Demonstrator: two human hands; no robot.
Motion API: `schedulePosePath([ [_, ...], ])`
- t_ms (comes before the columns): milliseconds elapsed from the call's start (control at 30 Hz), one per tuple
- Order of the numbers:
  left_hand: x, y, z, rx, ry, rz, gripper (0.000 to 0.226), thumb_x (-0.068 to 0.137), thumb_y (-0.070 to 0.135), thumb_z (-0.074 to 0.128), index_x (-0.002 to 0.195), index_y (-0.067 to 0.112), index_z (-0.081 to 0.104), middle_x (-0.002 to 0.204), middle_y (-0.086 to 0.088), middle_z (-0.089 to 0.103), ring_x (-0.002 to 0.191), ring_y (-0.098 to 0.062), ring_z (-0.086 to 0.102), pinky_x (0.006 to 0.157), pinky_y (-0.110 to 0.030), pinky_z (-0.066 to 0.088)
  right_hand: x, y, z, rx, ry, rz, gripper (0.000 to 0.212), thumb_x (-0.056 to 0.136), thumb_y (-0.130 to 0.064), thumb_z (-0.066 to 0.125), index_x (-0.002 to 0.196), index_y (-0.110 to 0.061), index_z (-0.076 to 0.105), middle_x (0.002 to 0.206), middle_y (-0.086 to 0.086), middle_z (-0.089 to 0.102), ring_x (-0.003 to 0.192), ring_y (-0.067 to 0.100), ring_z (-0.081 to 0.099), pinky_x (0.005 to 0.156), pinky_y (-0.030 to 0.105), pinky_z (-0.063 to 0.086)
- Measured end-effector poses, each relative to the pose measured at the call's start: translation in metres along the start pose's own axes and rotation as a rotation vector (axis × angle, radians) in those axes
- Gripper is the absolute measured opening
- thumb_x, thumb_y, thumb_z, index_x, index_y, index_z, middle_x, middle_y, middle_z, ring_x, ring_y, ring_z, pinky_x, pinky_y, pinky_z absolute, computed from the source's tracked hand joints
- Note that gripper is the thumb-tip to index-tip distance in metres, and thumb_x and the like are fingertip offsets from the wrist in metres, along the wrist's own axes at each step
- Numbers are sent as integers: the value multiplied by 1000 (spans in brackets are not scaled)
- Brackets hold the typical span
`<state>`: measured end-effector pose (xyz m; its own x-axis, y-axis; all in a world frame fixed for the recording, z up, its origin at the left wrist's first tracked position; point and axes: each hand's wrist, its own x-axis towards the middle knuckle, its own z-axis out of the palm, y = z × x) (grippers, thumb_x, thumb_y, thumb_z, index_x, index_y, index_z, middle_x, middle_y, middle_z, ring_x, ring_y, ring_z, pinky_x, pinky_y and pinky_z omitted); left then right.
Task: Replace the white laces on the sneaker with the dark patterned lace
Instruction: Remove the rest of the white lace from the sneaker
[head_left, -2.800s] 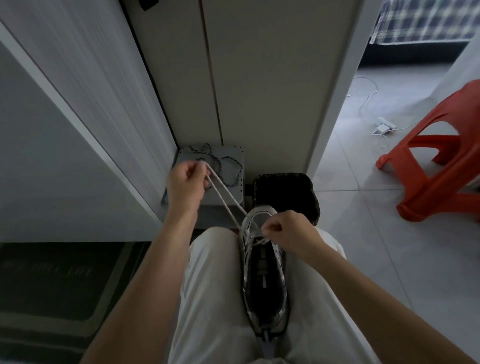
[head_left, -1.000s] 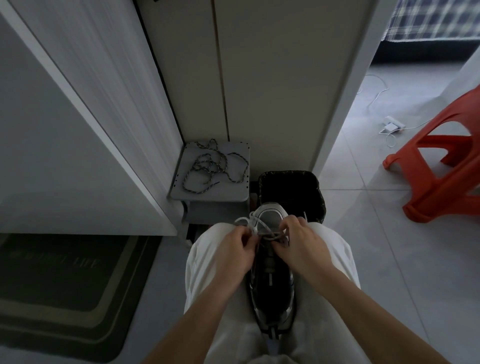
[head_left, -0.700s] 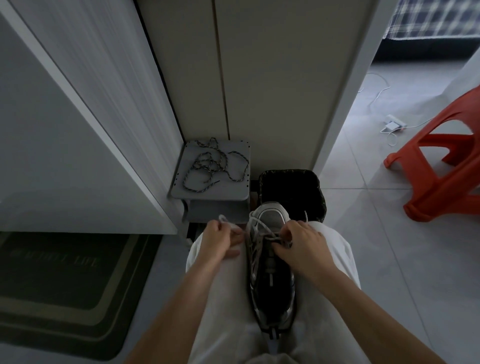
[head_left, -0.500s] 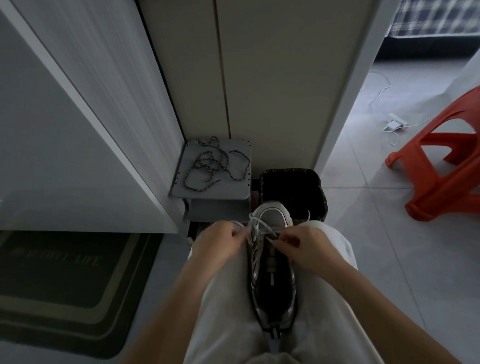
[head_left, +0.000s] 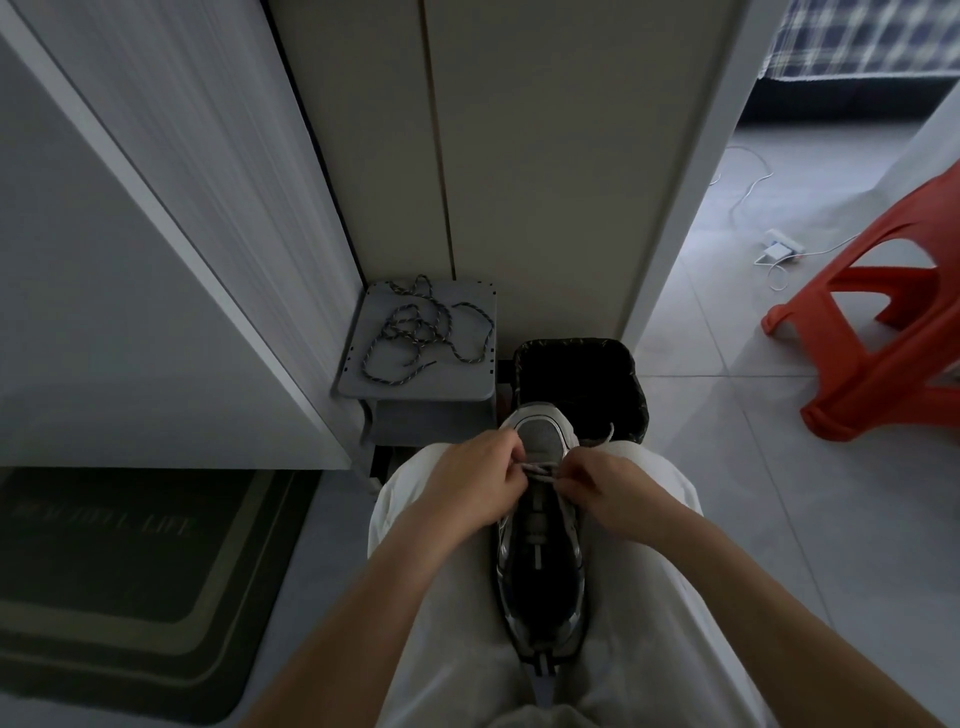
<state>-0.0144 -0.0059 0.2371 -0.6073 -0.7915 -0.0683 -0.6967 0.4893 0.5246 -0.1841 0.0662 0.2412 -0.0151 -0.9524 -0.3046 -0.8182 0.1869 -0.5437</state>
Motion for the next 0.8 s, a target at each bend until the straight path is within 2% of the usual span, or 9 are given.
schedulePosePath([
  [100,-3,2,-1,-216,-105,-73,11,85,22,55,93,28,54,70,13,53,61,1,50,53,-12,34,0,-5,-5,34,-52,-46,15,91,-27,56,77,-22,52,67,-8,52,65,12,51,62,26,39],
  [233,-5,-3,-1,-286,21,-173,11,87,32,61,97,28,57,72,15,57,63,6,54,53,-8,37,3,-7,-14,43,10,-9,22,94,-28,51,74,-22,56,63,-11,55,57,-5,52,53,7,37],
  [333,-7,-7,0,-245,35,-223,31,82,45,64,104,23,58,89,13,60,80,-3,58,62,-13,41,10,-5,-11,81,114,69,4,92,-28,55,91,-25,57,77,-9,64,65,3,58,52,11,38],
  [400,-9,-7,4,-206,-47,-197,42,78,44,68,110,20,55,103,5,59,88,-10,58,73,-23,48,14,-5,-7,23,143,67,9,90,-30,58,95,-23,57,82,-9,59,68,6,56,54,13,39],
  [467,-12,-5,9,-210,-84,-194,45,76,39,69,113,19,52,107,1,58,92,-13,58,80,-31,51,17,-7,-4,-46,178,33,14,89,-30,59,94,-18,57,91,-2,56,80,17,57,65,26,44],
  [500,-12,-5,10,-214,-79,-198,45,76,36,68,113,19,50,107,1,58,92,-14,58,82,-33,51,18,-7,-1,-113,207,-7,15,89,-30,57,94,-16,57,95,0,55,84,22,56,67,32,44],
  [600,-11,-4,11,-212,-52,-198,42,75,34,67,110,18,50,106,1,57,92,-16,58,81,-36,51,18,-5,13,-303,278,-87,17,90,-29,54,97,-14,54,98,4,55,88,26,56,64,35,41],
  [700,-10,-3,11,-188,-57,-195,41,75,34,66,110,19,49,105,1,56,91,-17,58,80,-36,51,20,-5,16,-143,275,55,23,88,-37,56,95,-15,52,95,4,57,88,26,57,67,37,46],
  [800,-11,-4,11,-168,-59,-191,42,74,35,67,108,19,48,106,1,53,88,-17,57,75,-33,50,21,-5,12,-114,264,56,23,86,-37,59,93,-15,53,95,5,58,88,27,58,68,37,46],
])
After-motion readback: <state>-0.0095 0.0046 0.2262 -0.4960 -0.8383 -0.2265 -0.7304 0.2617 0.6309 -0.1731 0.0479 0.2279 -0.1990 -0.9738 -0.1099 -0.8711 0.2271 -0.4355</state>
